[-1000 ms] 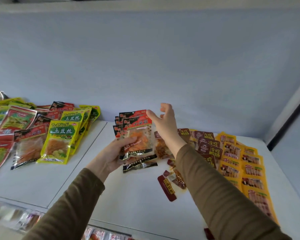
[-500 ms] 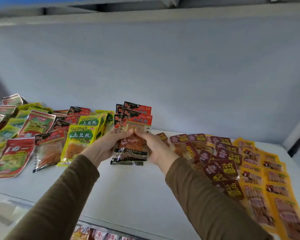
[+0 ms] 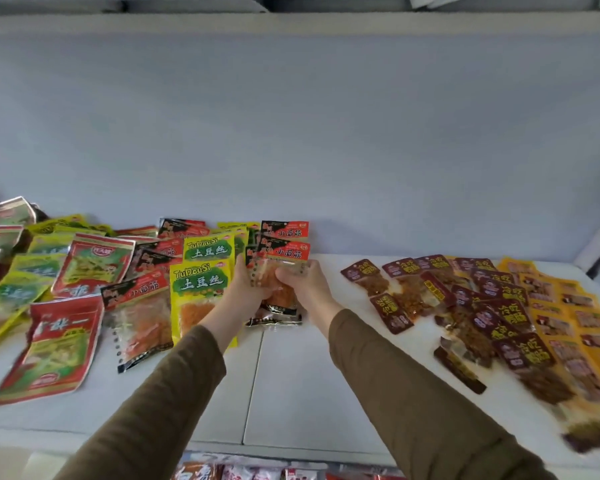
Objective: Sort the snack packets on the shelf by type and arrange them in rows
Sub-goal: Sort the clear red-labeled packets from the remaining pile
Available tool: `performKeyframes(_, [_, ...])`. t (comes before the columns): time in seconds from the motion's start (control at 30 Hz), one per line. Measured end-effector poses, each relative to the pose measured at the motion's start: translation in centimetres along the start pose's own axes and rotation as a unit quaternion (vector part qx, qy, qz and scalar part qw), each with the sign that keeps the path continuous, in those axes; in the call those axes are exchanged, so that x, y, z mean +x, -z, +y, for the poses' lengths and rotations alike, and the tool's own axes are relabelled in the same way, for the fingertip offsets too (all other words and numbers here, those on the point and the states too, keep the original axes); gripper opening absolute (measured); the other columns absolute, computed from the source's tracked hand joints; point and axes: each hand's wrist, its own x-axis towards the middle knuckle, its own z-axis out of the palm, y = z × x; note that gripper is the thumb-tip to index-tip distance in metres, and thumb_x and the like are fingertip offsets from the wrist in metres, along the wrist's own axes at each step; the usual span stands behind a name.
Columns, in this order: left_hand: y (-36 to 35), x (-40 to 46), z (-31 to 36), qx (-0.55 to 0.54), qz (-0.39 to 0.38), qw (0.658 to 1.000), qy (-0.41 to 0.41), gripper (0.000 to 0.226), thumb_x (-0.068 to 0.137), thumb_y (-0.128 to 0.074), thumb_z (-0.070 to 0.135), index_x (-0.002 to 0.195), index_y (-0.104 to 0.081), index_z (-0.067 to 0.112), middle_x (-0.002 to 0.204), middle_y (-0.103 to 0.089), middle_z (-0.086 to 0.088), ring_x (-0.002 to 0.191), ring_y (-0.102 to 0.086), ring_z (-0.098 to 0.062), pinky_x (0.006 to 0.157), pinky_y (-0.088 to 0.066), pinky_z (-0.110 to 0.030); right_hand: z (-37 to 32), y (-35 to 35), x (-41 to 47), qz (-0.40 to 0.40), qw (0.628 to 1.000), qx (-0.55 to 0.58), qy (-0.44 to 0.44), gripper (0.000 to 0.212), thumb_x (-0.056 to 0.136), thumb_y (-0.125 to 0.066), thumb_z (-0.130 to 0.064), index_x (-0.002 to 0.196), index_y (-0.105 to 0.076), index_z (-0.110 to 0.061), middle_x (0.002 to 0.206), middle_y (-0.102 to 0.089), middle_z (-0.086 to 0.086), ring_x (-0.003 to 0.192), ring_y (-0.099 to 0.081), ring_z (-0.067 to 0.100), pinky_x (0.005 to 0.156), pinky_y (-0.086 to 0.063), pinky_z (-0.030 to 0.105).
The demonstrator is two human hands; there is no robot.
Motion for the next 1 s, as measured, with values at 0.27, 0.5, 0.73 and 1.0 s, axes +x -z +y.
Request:
performKeyframes(0.27, [-0.9, 1.0, -1.6, 0.089, 0.021, 0.996, -0.021, 0.095, 0.090, -0.067, 0.013, 0.164, -0.008, 0.019, 0.155, -0.041, -0.021, 0.138, -0.046, -0.044, 0.110, -0.043, -0.060, 0.9, -0.9, -0.7, -0.027, 0.996, 0.043, 0.067, 0.066, 0.099, -0.062, -0.044, 0.155, -0.029, -0.037, 0.152, -0.049, -0.009, 0.137, -0.049, 0.013, 0.115, -0.041, 0.046])
performKeyframes(0.5, [-1.3, 1.2, -1.9, 0.272, 0.087, 0.956, -0.062, 0.104, 0.090, -0.072, 0.028, 0.164, -0.001, 0.010, 0.170, -0.002, -0.017, 0.155, -0.009, -0.039, 0.124, -0.013, -0.047, 0.9, -1.2, 0.1, -0.004, 0.992, -0.089, 0.089, 0.040, 0.103, -0.050, -0.027, 0.143, -0.043, -0.025, 0.135, -0.058, 0.007, 0.127, -0.055, 0.028, 0.108, -0.047, 0.050])
performKeyframes(0.73, [-0.2, 0.8, -2.5, 0.423, 0.072, 0.900, -0.073, 0.088, 0.096, -0.057, 0.046, 0.163, -0.011, 0.014, 0.172, -0.002, -0.013, 0.158, 0.009, -0.033, 0.129, -0.004, -0.047, 1.7, -1.2, 0.2, -0.019, 0.965, -0.228, 0.130, 0.056, 0.101, -0.054, -0.032, 0.153, -0.037, -0.020, 0.143, -0.055, 0.010, 0.134, -0.049, 0.033, 0.112, -0.041, 0.049])
performKeyframes(1.0, [1.5, 0.7, -1.9, 0.432, 0.050, 0.898, -0.069, 0.087, 0.097, -0.056, 0.056, 0.164, -0.017, 0.018, 0.172, 0.001, -0.014, 0.158, 0.013, -0.033, 0.126, 0.001, -0.046, 1.7, 0.2, -0.5, -0.021, 0.951, -0.273, 0.143, 0.062, 0.103, -0.048, -0.048, 0.158, -0.032, -0.024, 0.159, -0.041, 0.008, 0.150, -0.027, 0.031, 0.122, -0.027, 0.048])
